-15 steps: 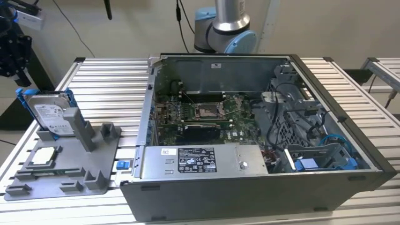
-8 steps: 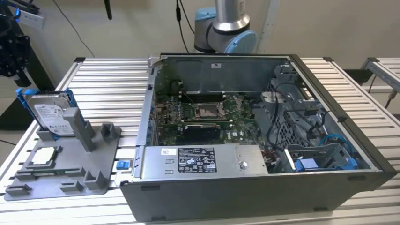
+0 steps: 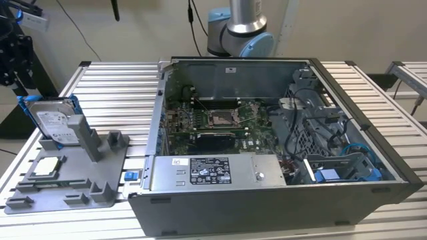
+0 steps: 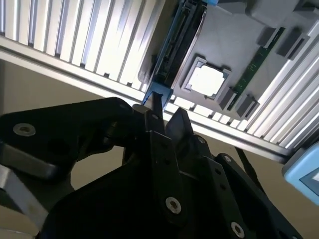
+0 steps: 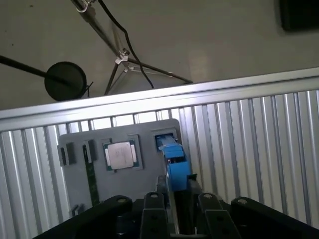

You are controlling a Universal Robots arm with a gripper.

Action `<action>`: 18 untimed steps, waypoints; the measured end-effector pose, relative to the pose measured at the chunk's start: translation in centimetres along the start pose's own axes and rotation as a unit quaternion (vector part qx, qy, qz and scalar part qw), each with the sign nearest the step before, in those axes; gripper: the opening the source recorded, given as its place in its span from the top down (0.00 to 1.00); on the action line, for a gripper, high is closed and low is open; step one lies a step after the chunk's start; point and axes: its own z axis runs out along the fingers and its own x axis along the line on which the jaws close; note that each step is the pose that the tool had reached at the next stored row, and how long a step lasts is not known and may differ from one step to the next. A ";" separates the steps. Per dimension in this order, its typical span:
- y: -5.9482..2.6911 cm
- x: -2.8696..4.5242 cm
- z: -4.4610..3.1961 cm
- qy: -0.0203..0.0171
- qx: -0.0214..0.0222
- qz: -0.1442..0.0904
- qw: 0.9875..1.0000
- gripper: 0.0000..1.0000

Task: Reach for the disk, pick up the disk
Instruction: 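Pick up the disk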

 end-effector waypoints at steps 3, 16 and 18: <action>-0.01 -0.03 0.56 0.000 0.000 -0.001 1.000 0.00; -0.39 -0.12 2.91 0.001 0.000 -0.040 0.999 0.00; -0.40 -0.09 3.25 0.001 0.000 -0.050 0.999 0.00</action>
